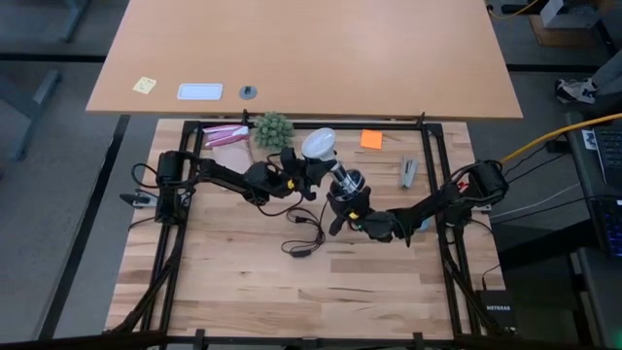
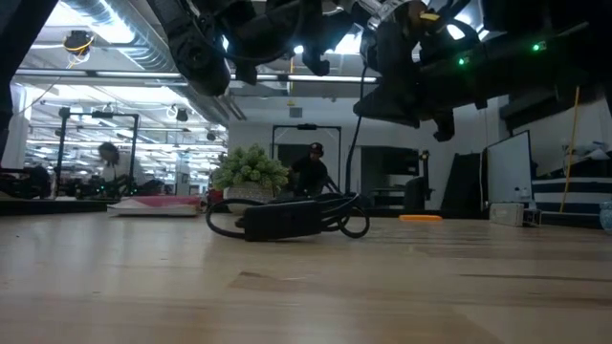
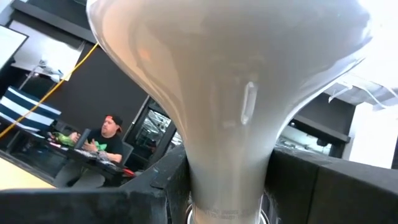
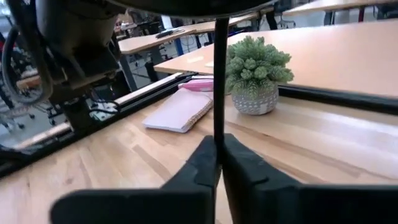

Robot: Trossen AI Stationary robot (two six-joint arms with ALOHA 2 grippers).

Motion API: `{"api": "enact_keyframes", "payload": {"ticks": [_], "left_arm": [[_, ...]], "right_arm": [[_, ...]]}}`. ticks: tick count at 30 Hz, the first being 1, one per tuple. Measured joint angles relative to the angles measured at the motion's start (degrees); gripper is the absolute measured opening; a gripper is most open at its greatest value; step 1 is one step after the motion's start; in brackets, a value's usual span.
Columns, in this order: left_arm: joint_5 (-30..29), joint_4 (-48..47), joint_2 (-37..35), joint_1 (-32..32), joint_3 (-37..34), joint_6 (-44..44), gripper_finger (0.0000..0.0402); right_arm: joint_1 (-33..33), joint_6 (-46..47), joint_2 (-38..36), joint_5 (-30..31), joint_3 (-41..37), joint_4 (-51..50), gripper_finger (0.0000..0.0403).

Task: Screw lightbulb
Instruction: Remove the lightbulb from the lamp

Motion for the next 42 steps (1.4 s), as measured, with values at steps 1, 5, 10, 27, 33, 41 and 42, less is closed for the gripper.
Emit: {"api": "enact_keyframes", "payload": {"ticks": [1,5,10,27,33,41,42], "left_arm": [[-0.01,0.00,-0.03,0.00,0.00,-0.40,0.0155],[-0.02,-0.01,-0.04,-0.02,0.00,-1.17,0.0155],[0.46,0.07,-0.07,-0.04,0.00,-3.94,0.0155],[1.29,0.03,-0.09,0.24,0.00,-3.55,0.0155],[1.31,-0.33,-0.09,-0.37,0.00,-6.03,0.0155],[1.34,-2.80,-0.09,-1.77,0.00,-5.68,0.0155],[1.34,-2.89,-0.09,-1.91,-0.01,-5.67,0.0155]], "right_arm": [[0.00,-1.04,0.00,0.00,0.00,0.02,0.0014],[0.00,-2.76,0.00,1.60,0.00,0.00,0.0032],[0.00,-8.93,0.00,5.85,0.00,-0.07,0.0015],[6.09,-35.12,-0.02,24.39,-0.02,-0.10,0.0008],[6.38,-45.89,-0.07,31.53,-0.02,0.00,0.0008],[6.38,-61.14,-0.54,37.13,-0.04,0.04,0.0010],[6.38,-61.87,-0.77,37.21,-0.02,0.21,0.0010]]}}
